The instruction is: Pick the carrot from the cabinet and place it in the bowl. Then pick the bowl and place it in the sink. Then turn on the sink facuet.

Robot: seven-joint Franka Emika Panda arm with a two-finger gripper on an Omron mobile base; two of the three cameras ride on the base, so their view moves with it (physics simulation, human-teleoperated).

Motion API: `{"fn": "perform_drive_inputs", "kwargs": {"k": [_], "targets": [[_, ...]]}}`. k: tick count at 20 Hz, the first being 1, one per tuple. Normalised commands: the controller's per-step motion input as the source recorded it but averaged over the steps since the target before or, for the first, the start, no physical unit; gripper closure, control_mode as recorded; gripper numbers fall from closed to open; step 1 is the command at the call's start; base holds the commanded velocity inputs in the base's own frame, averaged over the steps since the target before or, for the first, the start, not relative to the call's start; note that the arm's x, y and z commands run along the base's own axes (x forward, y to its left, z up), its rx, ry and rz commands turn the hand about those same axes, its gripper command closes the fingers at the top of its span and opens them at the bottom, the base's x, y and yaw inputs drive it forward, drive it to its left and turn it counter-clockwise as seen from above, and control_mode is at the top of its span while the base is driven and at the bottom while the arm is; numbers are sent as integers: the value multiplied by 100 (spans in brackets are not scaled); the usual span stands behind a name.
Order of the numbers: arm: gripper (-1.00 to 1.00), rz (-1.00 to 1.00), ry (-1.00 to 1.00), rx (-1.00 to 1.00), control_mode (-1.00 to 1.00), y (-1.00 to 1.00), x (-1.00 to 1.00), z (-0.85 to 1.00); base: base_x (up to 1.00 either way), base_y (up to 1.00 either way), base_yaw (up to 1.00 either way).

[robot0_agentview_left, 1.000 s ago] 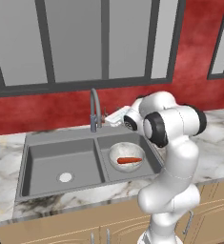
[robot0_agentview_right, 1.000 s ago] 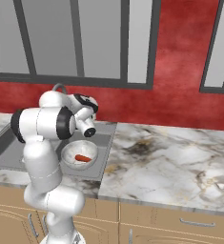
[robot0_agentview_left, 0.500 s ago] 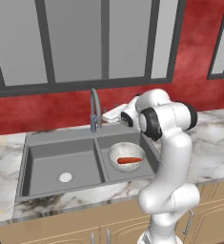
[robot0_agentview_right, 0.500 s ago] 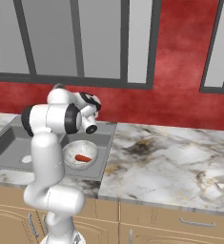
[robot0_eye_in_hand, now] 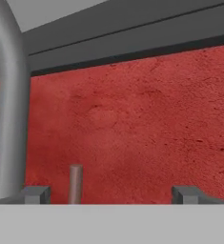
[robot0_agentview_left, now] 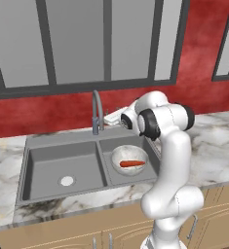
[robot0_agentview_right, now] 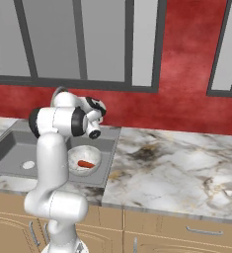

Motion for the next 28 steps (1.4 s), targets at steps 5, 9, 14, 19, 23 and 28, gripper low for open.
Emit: {"fn": "perform_drive_inputs", "kwargs": {"k": [5,9,14,19,23,28], "targets": [[-100,-4,0,0,-100,0,30,-13,0,0,0],[-100,-4,0,0,-100,0,31,-14,0,0,0],[-100,-4,0,0,-100,0,30,-20,0,0,0],[-100,-3,0,0,-100,0,27,-22,0,0,0],[100,-2,0,2,-100,0,21,-18,0,0,0],[100,0,0,4,-100,0,5,-6,0,0,0]]}}
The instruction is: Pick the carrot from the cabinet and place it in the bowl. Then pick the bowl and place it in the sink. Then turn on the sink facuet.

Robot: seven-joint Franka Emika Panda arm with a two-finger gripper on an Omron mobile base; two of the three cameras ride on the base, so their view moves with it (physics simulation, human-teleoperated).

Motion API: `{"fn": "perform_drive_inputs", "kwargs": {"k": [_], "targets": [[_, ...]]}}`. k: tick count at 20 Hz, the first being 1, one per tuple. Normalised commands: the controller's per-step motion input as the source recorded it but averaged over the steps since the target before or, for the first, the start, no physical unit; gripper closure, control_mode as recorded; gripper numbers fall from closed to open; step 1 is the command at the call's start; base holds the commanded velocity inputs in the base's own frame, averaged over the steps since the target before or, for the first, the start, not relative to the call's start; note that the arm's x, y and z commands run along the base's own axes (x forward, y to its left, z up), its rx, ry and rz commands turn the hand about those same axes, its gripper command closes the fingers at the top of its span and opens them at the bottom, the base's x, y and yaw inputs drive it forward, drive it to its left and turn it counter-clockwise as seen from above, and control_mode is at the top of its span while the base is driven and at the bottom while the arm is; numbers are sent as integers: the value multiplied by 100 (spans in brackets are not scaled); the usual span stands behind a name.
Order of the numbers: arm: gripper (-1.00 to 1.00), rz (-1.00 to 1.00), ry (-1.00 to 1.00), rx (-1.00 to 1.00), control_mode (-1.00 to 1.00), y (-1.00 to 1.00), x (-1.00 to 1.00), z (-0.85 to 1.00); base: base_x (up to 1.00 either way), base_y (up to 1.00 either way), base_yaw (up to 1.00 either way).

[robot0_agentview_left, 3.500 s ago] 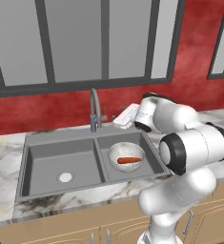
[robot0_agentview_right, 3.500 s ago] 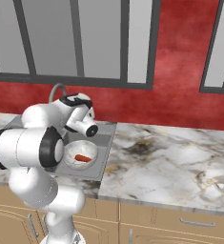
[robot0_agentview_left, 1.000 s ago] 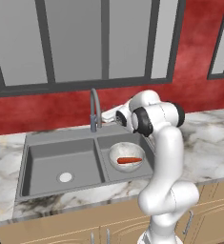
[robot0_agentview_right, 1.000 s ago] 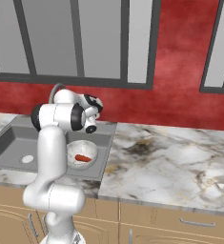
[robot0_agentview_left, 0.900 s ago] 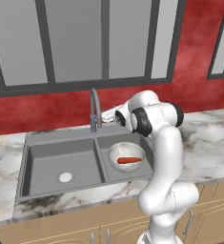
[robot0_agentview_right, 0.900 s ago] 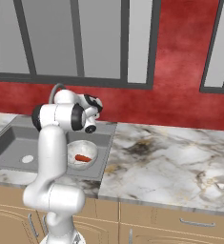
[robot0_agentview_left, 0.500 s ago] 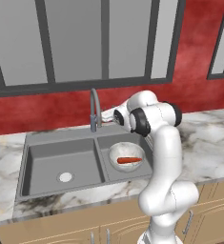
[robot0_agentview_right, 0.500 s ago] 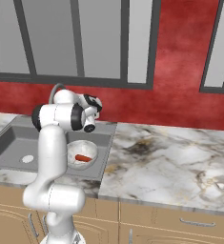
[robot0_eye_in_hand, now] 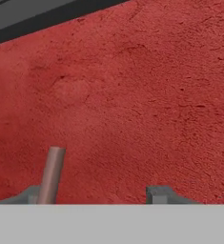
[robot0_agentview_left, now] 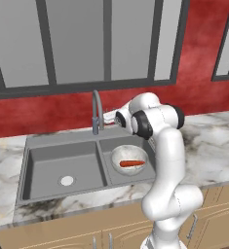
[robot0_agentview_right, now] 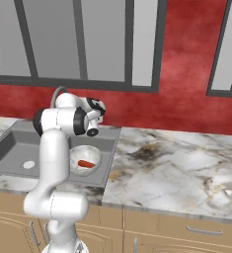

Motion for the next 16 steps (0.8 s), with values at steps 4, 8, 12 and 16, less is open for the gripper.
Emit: {"fn": "perform_drive_inputs", "kwargs": {"k": [4,8,12,16], "targets": [[100,-1,1,9,-100,-10,0,0,0,0,0],[100,-3,1,12,-100,-29,0,0,0,0,0],[100,-5,2,14,-100,-49,0,0,0,0,0],[100,-5,4,16,-100,-72,-1,-9,0,0,0]]}}
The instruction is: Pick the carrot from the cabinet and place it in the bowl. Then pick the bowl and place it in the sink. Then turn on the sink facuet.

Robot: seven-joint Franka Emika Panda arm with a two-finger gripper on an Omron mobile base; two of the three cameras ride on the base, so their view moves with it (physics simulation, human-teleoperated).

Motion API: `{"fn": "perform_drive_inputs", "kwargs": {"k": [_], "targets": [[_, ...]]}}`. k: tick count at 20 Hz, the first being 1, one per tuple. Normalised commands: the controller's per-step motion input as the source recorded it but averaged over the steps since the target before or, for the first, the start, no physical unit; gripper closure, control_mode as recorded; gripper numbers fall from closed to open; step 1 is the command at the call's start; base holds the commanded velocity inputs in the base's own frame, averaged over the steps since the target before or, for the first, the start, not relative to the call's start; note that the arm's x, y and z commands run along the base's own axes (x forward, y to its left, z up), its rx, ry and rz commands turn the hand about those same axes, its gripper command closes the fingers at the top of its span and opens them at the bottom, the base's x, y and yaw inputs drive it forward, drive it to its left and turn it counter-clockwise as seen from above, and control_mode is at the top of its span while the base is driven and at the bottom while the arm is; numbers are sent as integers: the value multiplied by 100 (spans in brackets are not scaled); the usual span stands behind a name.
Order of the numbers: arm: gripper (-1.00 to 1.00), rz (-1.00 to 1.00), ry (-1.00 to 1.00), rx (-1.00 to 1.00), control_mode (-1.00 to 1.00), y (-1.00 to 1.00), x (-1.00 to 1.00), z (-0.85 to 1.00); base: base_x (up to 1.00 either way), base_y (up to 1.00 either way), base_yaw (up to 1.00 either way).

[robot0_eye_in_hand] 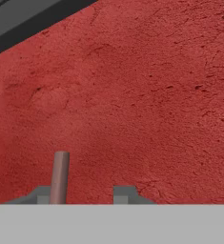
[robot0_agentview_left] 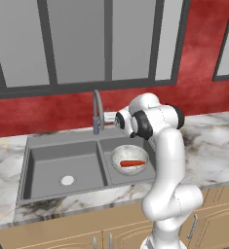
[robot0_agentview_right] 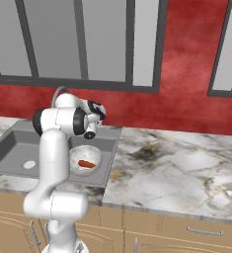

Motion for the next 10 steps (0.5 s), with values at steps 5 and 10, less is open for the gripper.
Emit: {"fn": "perform_drive_inputs", "kwargs": {"k": [5,10], "targets": [[100,-7,4,16,-100,-90,-9,-16,0,0,0],[100,-5,3,16,-100,-95,-17,-20,0,0,0]]}}
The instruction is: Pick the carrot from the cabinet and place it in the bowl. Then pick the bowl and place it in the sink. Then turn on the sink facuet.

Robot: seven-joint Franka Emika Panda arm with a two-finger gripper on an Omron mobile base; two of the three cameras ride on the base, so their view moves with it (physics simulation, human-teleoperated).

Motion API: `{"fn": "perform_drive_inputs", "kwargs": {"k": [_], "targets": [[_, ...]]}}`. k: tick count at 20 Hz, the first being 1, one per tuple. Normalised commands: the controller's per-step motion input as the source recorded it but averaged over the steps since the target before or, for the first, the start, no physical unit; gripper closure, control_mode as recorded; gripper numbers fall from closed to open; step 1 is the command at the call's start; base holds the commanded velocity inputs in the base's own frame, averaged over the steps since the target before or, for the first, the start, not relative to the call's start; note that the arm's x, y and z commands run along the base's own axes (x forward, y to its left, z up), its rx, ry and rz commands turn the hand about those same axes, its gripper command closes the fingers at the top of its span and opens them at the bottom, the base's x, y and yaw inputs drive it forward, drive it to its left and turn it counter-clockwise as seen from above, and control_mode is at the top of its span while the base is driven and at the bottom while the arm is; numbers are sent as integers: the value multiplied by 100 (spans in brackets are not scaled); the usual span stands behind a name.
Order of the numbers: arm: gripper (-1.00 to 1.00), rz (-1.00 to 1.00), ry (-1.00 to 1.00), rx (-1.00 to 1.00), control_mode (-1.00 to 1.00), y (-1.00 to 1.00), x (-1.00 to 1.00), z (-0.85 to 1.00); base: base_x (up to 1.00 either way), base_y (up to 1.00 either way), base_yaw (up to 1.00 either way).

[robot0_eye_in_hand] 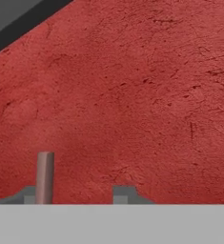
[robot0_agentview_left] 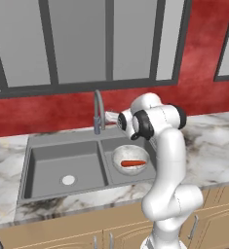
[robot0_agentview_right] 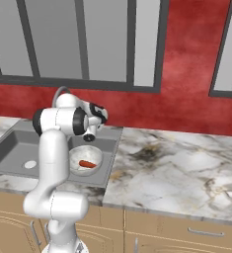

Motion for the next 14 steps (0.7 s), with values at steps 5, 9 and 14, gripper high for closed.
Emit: {"fn": "perform_drive_inputs", "kwargs": {"k": [5,9,14], "targets": [[100,-5,4,16,-100,-94,-20,-22,0,0,0],[100,-6,5,15,-100,-90,-19,-23,0,0,0],[100,-5,2,15,-100,-81,-17,-15,0,0,0]]}}
